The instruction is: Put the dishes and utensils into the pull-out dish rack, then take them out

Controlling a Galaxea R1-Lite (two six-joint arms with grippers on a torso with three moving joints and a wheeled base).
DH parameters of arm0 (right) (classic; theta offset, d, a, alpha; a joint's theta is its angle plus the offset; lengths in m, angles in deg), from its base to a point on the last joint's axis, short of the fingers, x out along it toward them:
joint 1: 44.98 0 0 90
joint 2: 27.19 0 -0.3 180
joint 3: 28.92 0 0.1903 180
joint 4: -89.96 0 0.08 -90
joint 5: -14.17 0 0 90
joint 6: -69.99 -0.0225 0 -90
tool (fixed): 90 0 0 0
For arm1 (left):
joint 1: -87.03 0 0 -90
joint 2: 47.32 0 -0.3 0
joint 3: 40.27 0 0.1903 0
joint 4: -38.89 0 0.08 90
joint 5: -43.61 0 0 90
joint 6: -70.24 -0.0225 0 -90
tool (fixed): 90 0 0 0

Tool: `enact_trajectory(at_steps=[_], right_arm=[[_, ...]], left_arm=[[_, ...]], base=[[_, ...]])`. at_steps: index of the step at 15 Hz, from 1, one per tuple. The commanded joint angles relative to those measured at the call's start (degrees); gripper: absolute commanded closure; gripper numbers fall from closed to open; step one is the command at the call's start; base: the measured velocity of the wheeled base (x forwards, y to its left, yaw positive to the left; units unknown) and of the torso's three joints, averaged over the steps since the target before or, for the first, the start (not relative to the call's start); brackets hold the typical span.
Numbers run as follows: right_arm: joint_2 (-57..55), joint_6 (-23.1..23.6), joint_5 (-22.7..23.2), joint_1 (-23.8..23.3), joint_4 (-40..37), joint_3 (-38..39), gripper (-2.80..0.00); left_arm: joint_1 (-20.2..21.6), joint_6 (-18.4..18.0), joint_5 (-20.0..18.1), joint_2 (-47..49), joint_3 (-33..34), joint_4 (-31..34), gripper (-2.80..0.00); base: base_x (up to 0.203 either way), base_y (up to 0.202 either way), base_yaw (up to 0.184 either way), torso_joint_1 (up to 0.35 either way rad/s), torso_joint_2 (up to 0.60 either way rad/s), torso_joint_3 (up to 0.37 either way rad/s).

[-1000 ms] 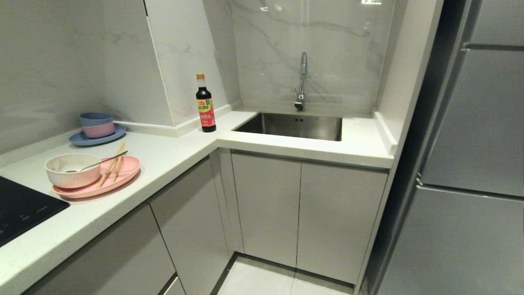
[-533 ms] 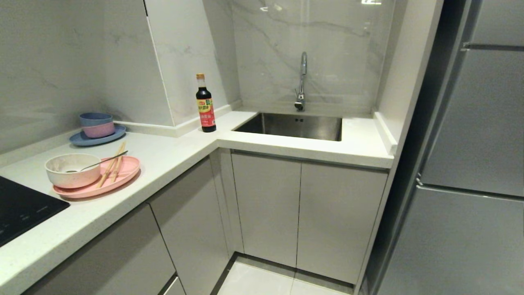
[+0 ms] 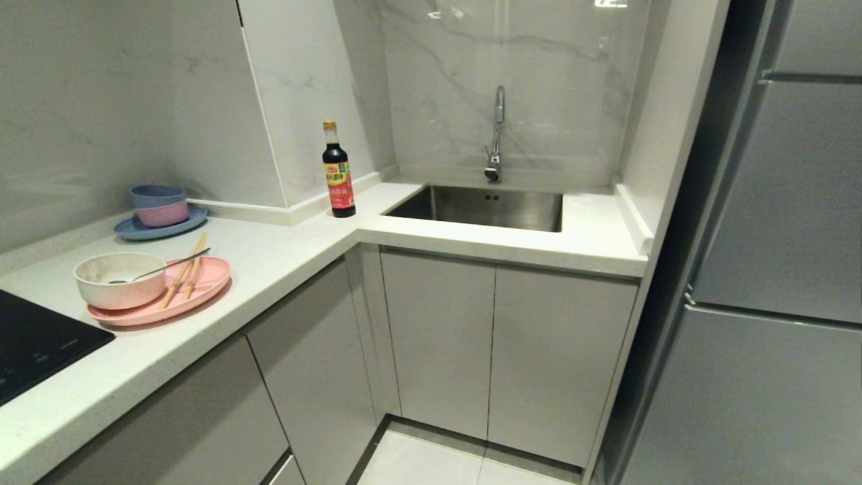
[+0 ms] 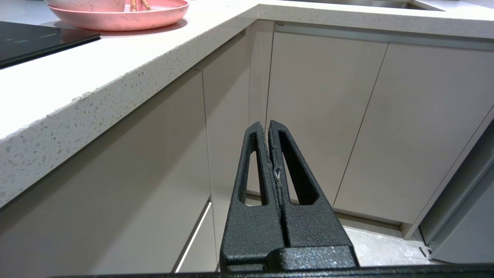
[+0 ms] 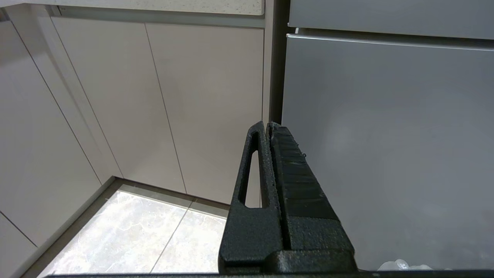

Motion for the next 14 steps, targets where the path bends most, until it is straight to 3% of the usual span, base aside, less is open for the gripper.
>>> enact_trajectory(at_steps=[1,14], right_arm=[[-0.04,0.0,0.01,0.0,-0.01,0.03,0.0],[-0.02,0.0,-0.01,-0.03,-0.03,0.04,0.0]], left_arm=[[0.02,0.05,0.04,0.07,0.09,-0.01,0.0],[0.02,0.05,0.1,0.07,0.09,-0.01,0.0]], base=[[0.0,0.0,0.0,0.0,0.0,0.0],[0.0,0.0,0.0,0.0,0.0,0.0]])
